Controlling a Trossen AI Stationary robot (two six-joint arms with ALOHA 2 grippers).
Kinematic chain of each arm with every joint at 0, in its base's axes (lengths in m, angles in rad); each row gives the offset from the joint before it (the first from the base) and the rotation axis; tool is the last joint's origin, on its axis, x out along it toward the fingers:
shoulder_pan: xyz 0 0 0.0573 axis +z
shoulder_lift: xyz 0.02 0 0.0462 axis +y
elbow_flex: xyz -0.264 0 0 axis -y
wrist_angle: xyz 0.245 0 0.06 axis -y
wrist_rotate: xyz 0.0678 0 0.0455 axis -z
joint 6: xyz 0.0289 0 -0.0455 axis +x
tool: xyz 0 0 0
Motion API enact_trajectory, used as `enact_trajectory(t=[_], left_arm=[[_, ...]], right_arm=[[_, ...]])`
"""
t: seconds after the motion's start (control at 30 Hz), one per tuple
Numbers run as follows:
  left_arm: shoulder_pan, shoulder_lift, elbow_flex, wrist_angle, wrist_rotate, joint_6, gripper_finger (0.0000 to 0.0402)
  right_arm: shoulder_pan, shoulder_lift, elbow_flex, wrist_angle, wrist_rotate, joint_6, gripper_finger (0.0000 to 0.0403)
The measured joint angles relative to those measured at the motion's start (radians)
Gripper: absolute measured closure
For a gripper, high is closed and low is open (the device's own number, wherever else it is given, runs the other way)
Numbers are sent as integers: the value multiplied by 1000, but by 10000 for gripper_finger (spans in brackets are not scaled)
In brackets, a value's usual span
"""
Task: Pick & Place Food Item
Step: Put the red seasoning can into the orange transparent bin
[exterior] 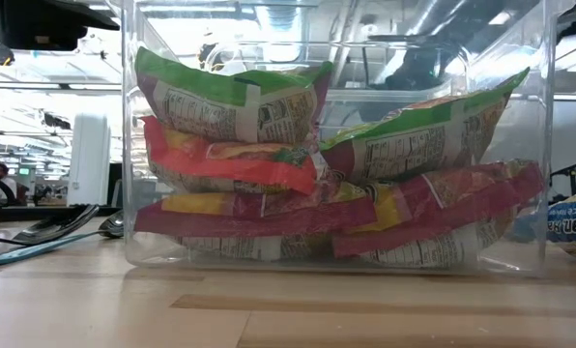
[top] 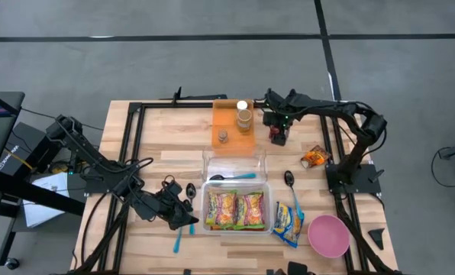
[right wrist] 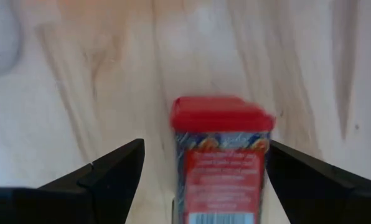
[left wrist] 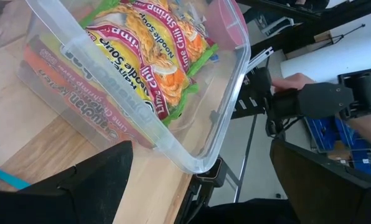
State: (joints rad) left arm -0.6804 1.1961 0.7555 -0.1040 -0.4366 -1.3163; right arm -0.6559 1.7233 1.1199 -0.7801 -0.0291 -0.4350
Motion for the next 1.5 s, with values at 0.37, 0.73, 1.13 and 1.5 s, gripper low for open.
enact_trajectory(t=[0.37,0.73,1.13,1.5], left_arm=[[0,0,0,38,9,-5,28],[0,0,0,46,8,-5,28],[1,0,0,45,7,-6,28],[1,0,0,45,-4,1,28]], right_arm=[[0,0,-60,175,7,43,81],[-8,0,-135,179,72,73,99],[-8,-2,-145,115,56,100,246],[-4,-191,-147,1,28,134,246]])
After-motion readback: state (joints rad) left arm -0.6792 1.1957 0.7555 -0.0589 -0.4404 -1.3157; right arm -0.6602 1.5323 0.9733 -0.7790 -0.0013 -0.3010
